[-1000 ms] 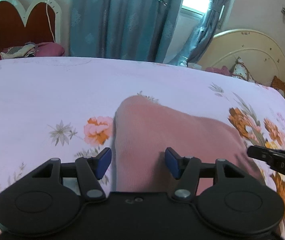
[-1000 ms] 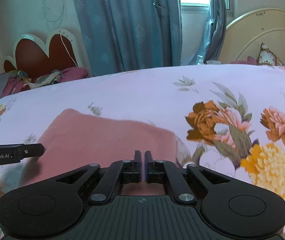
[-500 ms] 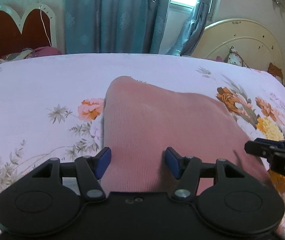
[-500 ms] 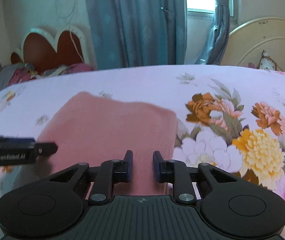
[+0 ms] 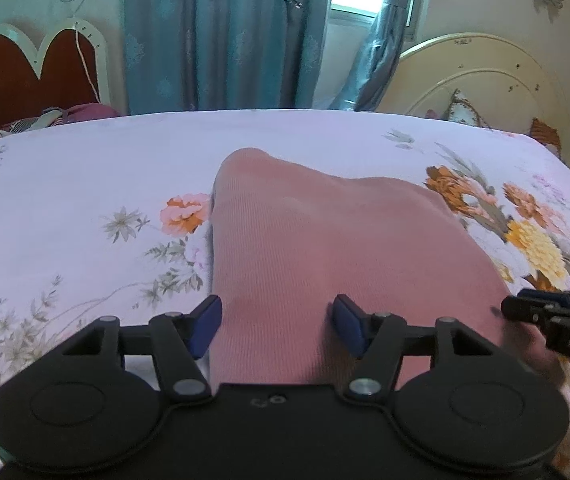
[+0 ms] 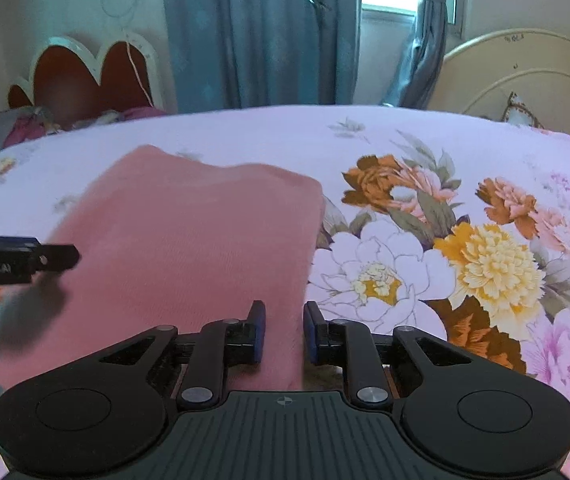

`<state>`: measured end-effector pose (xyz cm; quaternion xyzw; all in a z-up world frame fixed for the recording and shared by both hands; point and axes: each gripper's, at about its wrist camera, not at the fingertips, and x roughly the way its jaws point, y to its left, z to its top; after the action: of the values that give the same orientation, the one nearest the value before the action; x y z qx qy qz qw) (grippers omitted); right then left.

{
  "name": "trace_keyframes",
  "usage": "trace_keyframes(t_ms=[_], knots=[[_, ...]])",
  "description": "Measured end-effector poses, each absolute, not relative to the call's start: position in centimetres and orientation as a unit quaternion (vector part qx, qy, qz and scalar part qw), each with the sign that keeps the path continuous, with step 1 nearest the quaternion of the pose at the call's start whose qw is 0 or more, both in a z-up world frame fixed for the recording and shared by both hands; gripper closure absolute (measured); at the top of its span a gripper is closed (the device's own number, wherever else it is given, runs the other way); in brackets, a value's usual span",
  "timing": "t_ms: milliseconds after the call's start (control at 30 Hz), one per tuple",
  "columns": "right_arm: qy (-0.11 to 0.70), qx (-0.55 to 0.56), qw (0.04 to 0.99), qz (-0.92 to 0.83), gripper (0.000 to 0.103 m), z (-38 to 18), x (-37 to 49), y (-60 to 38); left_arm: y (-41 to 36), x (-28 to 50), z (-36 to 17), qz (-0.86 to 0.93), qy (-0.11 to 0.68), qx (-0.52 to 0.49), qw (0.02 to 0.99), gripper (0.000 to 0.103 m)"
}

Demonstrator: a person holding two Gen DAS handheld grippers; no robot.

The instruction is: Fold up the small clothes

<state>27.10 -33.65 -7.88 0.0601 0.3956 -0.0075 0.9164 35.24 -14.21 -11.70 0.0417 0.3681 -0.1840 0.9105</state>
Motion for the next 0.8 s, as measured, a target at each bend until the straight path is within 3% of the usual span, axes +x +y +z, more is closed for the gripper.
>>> trace_keyframes(t_ms=[433, 800], knots=[[0.429, 0.047, 0.901, -0.040, 0.083, -9.3, 22.4, -31.8, -11.5, 32.1, -14.3, -0.217, 0.418, 0.038, 0.881, 0.044], [0.426, 0.141, 0.889, -0.093, 0.083, -10.5, 22.3, -33.5, -11.1, 32.4, -14.5, -0.243, 0.421, 0.036, 0.873, 0.043]])
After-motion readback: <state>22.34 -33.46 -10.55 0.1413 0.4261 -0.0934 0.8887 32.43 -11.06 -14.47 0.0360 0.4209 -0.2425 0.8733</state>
